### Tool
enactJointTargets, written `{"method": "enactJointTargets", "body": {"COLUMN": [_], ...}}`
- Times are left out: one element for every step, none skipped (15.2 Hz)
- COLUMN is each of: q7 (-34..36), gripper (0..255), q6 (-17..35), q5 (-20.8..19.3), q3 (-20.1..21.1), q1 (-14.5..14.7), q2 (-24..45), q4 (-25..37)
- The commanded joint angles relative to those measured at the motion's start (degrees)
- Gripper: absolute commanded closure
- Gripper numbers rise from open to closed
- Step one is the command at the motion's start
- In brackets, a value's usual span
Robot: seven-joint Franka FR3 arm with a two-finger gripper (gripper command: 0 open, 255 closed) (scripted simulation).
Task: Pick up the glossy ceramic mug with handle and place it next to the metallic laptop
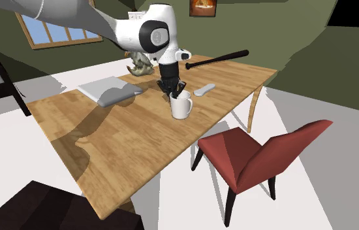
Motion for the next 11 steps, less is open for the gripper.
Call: {"method": "enactJointTargets", "body": {"q7": [0.1, 0.1, 0.1, 0.1, 0.1, 0.1, 0.1, 0.1, 0.1, 0.1, 0.1], "gripper": [255, 255, 255, 255, 255, 255, 255, 255, 255, 255, 255], "q6": [-1.4, -2.1, -2.8, -3.6, -4.3, -5.0, -5.7, -6.4, -7.2, -7.9, -8.6], "q5": [-0.1, -0.1, -0.2, -0.2, -0.2, -0.3, -0.3, -0.3, -0.4, -0.4, -0.4], "q3": [0.0, 0.0, -0.1, -0.1, -0.1, -0.1, -0.1, -0.1, -0.2, -0.2, -0.2], "q1": [0.0, 0.1, 0.1, 0.1, 0.1, 0.1, 0.0, 0.0, 0.0, 0.0, 0.0], "q2": [-0.3, -0.5, -0.7, -0.8, -1.0, -1.1, -1.2, -1.3, -1.4, -1.5, -1.6], "q4": [1.1, 1.6, 2.2, 2.7, 3.3, 3.9, 4.5, 5.1, 5.8, 6.4, 7.1]}}
